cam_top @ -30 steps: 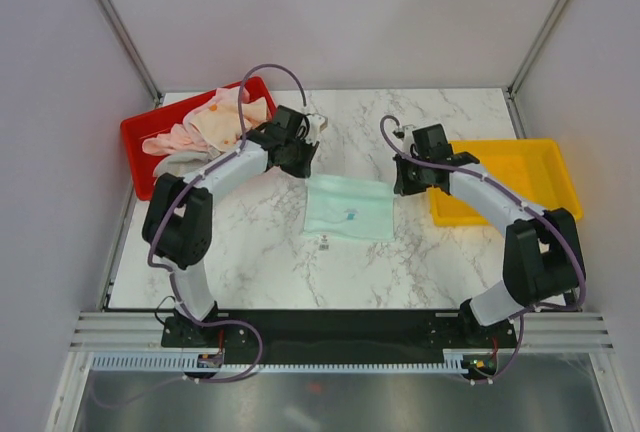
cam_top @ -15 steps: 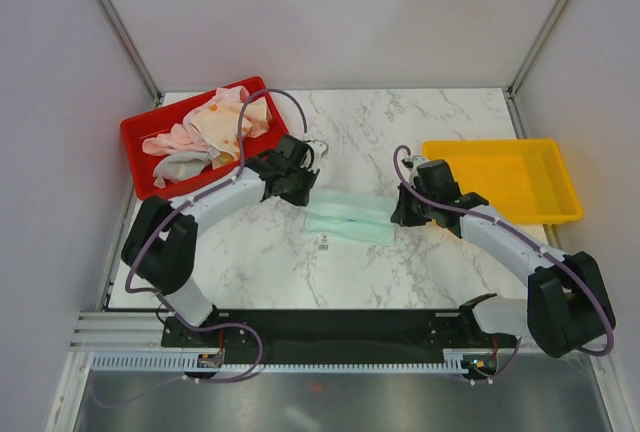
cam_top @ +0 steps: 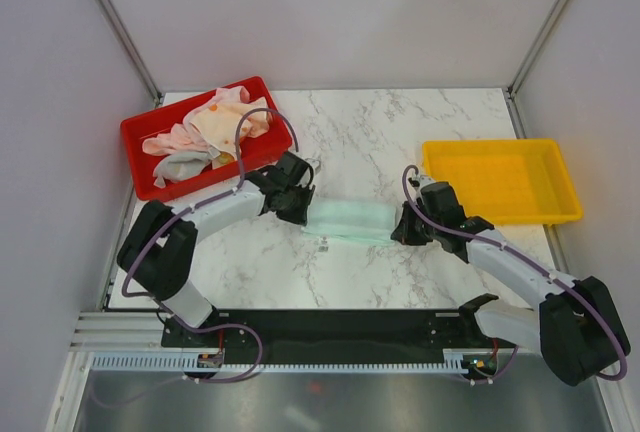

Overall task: Fold and stack the towels
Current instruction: Fold the towel

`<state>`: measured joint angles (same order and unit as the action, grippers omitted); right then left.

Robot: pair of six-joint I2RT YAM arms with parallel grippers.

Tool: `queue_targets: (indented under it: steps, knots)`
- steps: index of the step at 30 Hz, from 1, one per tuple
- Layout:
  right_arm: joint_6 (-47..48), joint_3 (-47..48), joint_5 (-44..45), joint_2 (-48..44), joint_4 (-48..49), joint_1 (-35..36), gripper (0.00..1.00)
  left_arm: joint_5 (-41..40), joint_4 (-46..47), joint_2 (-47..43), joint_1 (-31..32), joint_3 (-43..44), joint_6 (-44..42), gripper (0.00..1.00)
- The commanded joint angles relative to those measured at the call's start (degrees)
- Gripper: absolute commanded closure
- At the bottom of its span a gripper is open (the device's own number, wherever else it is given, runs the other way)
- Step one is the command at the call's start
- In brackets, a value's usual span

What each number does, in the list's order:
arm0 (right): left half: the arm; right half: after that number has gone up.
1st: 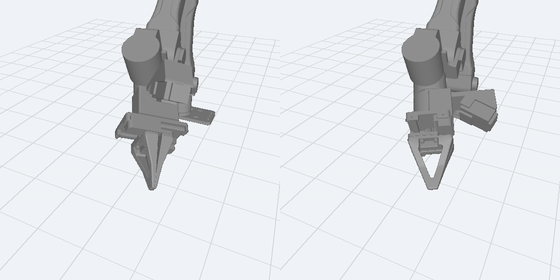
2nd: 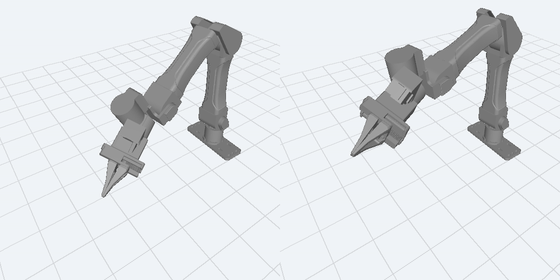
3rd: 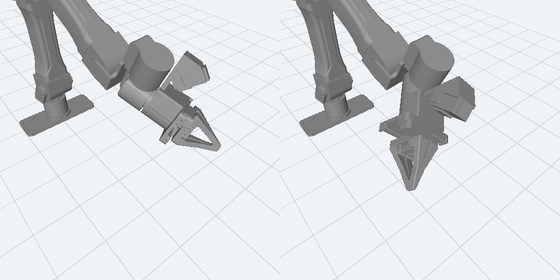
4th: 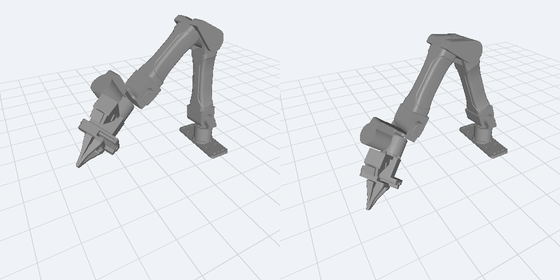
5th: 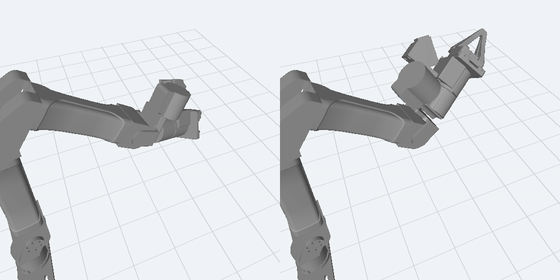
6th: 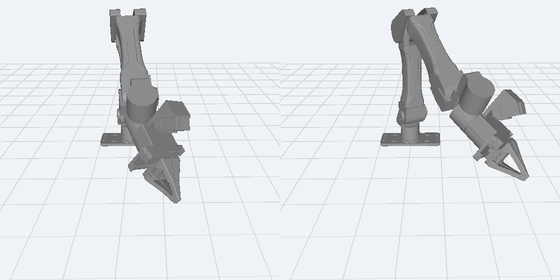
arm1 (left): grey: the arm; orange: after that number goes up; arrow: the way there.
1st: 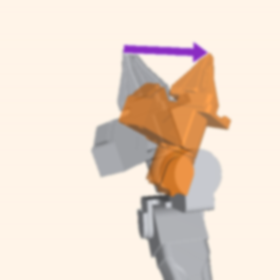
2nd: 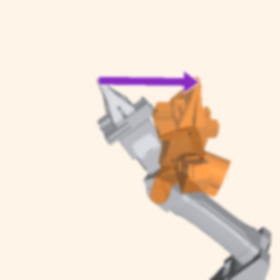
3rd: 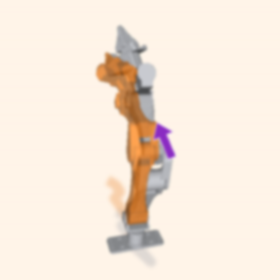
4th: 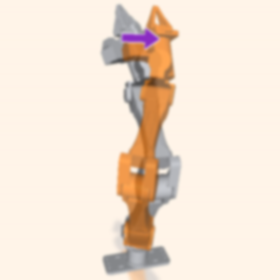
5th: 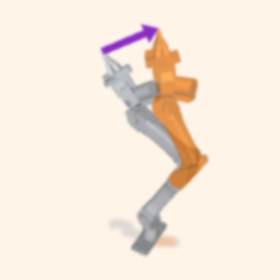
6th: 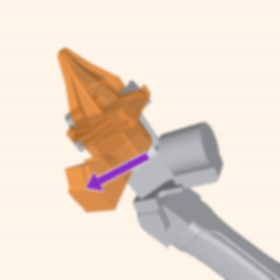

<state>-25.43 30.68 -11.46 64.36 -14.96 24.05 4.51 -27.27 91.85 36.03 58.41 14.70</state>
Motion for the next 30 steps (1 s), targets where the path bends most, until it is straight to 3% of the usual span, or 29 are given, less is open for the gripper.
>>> queue_targets:
  steps: [1, 3, 4, 5, 6, 8, 12, 14, 16, 19, 23, 30]
  knots:
    - [-0.9, -1.0, 1.6, 0.2, 1.6, 0.0, 1.0, -2.0, -0.6, 2.4, 0.5, -0.4, 4.2, 0.98]
    - [-0.8, -0.7, 1.8, 0.6, 1.4, 0.1, 0.99, -2.2, -0.5, 2.5, 1.7, -0.9, 5.2, 0.94]
    - [-0.8, -0.4, 1.9, 0.5, 1.2, 0.1, 0.93, -2.7, -1.2, 2.3, 1.9, -1.0, 5.4, 0.88]
    - [-1.0, -0.1, 2.8, 0.2, -0.3, 0.1, 0.88, -3.1, -1.6, 1.5, 2.2, -0.9, 5.8, 0.67]
    - [-1.2, 0.4, 3.5, -0.4, -1.7, 0.0, 0.78, -4.5, -2.4, 1.1, 2.3, -0.5, 6.0, 0.58]
    - [-2.4, 2.8, 4.9, -1.3, -5.1, 0.0, 0.7, -7.8, -6.0, 0.2, 2.2, 2.2, 6.6, 0.44]
    - [-4.9, 7.5, 6.5, -3.9, -11.9, 0.1, 0.64, -13.4, -12.2, -1.0, 2.2, 9.5, 9.0, 0.42]
    - [-5.9, 9.5, 5.1, -3.5, -11.8, 0.1, 0.64, -10.9, -11.6, -1.9, 2.3, 11.5, 12.3, 0.42]
    - [-6.1, 9.7, 1.5, -1.7, -7.6, 0.1, 0.64, -3.0, -8.2, -2.9, 2.3, 10.8, 13.8, 0.42]
    - [-8.0, 8.1, -2.0, 1.8, -0.4, 0.2, 0.64, 3.8, -1.0, -2.0, 2.3, 7.1, 17.4, 0.42]
    - [-8.5, 3.3, -1.6, 4.5, 6.1, 0.2, 0.63, 2.5, 1.3, 1.6, 2.3, 1.8, 19.0, 0.44]
    - [-4.3, 1.0, 2.2, 6.3, 5.7, 0.2, 0.59, 0.5, 4.5, 1.0, 2.3, -6.2, 21.7, 0.44]
